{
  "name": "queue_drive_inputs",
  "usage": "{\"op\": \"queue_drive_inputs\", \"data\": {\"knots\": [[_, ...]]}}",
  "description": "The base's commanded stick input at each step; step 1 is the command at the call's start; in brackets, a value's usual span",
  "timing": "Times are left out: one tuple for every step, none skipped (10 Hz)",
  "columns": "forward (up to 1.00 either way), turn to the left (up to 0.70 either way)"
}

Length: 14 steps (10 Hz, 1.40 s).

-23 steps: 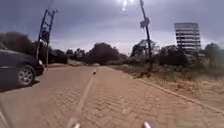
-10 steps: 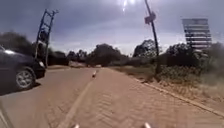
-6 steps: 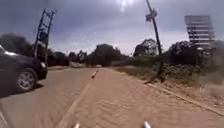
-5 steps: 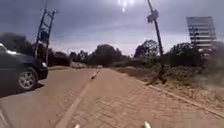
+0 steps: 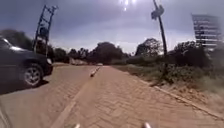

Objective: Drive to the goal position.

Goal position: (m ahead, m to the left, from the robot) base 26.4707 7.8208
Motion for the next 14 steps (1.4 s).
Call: {"op": "queue_drive_inputs", "data": {"knots": [[0.70, 0.00], [0.70, 0.00], [0.70, 0.00], [0.70, 0.00], [0.70, 0.00], [0.70, 0.00], [0.70, 0.00], [0.70, 0.00], [0.70, 0.00], [0.70, 0.00], [0.70, 0.00], [0.70, 0.00], [0.70, 0.00], [0.70, 0.00]]}}
